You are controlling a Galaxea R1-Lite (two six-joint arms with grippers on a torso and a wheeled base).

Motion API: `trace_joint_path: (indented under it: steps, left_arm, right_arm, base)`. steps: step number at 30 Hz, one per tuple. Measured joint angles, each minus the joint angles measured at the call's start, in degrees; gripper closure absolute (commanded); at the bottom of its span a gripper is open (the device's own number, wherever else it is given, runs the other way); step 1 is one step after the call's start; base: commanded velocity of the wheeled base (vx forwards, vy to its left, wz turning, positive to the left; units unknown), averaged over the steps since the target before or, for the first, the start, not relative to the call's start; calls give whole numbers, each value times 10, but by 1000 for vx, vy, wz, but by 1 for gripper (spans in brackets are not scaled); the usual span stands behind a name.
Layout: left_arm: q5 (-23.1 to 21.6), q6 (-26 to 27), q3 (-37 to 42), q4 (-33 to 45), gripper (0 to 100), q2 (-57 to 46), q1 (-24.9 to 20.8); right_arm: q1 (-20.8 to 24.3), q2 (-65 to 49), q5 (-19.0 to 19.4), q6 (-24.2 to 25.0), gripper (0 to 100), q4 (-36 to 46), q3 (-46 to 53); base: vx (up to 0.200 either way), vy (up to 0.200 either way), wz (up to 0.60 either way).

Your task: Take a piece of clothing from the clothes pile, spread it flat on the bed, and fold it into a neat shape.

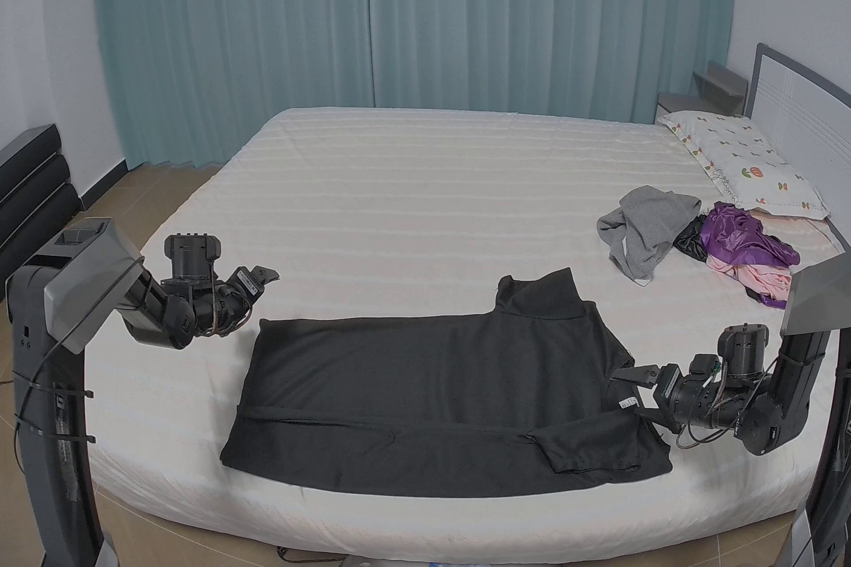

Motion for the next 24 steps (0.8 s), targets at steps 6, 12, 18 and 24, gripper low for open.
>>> trace_joint_path:
  steps: [6,12,18,24]
  left_arm:
    - [0,39,-114,61,0,65,0]
    - [-14,54,-162,82,0,113,2]
    - [-15,54,-151,77,0,125,-1]
    - [-9,54,-146,75,100,127,-7]
  right_arm:
    - [2,2,0,-3,0,0,-1]
    - [3,3,0,-5,0,2,-2]
    - [4,4,1,-5,0,1,-3]
    - [4,5,1,-5,0,1,-3]
  base:
    - [0,0,0]
    - [0,0,0]
    - [0,0,0]
    - [0,0,0]
